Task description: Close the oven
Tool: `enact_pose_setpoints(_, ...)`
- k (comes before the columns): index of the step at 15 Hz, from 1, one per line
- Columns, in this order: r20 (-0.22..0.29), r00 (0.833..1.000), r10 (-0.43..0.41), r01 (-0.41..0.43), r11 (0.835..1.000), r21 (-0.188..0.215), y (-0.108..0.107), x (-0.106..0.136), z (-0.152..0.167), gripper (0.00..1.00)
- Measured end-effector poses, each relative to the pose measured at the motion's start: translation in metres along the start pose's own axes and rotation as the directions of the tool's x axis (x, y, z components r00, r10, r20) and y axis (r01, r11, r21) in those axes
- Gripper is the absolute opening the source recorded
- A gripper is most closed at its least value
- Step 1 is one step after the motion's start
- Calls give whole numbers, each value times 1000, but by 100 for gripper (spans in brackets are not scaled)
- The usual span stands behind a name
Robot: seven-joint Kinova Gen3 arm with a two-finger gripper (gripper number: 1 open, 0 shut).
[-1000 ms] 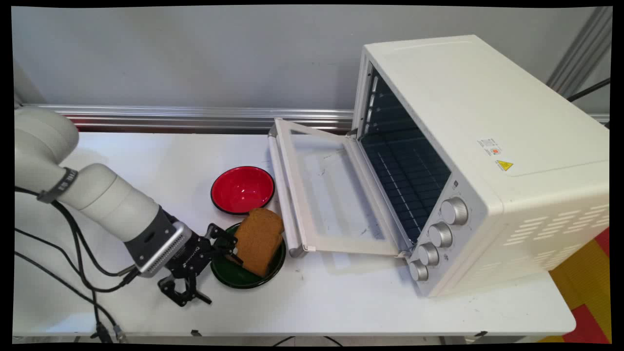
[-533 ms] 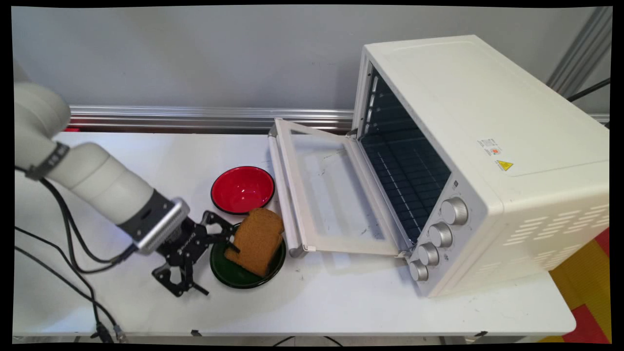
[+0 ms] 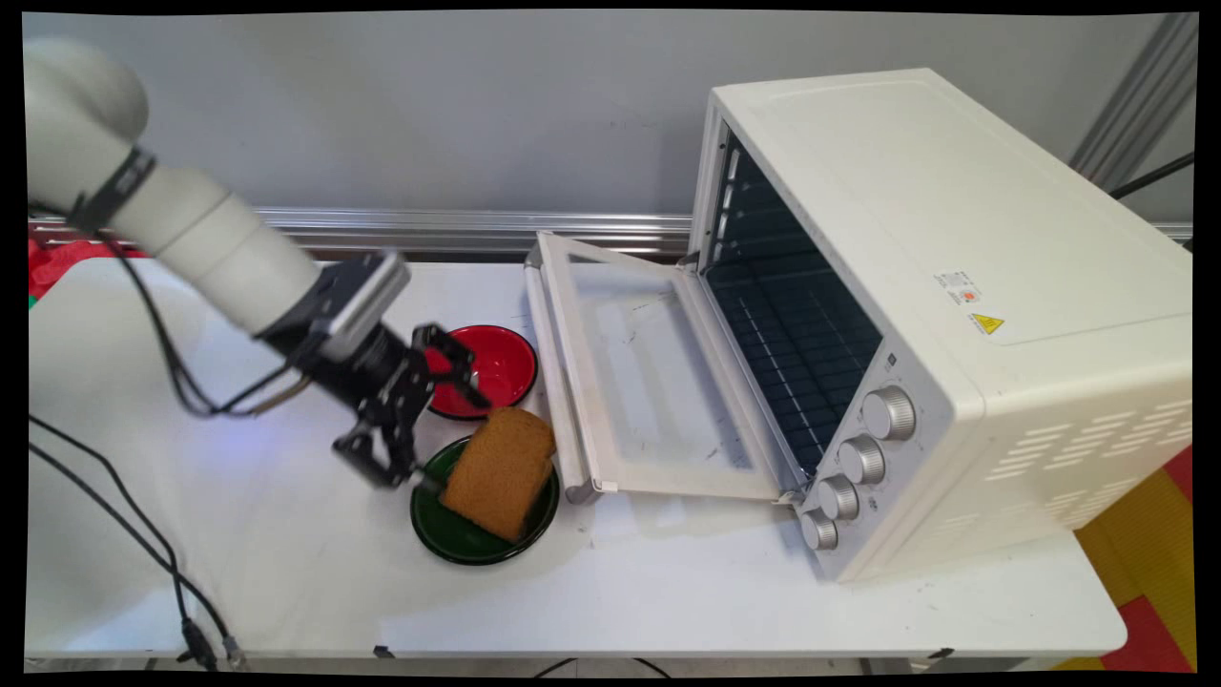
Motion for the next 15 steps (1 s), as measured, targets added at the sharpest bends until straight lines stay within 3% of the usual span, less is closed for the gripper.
enact_pose_setpoints(4,3,990,-144,144,989,45,-45,-4,-13,100)
enact_pose_setpoints(8,2,956,-294,293,952,88,-87,-18,-20,100)
enact_pose_setpoints(11,-1,928,-374,372,923,96,-104,-27,-20,100)
enact_pose_setpoints(15,7,901,-433,430,897,98,-116,-36,-19,100)
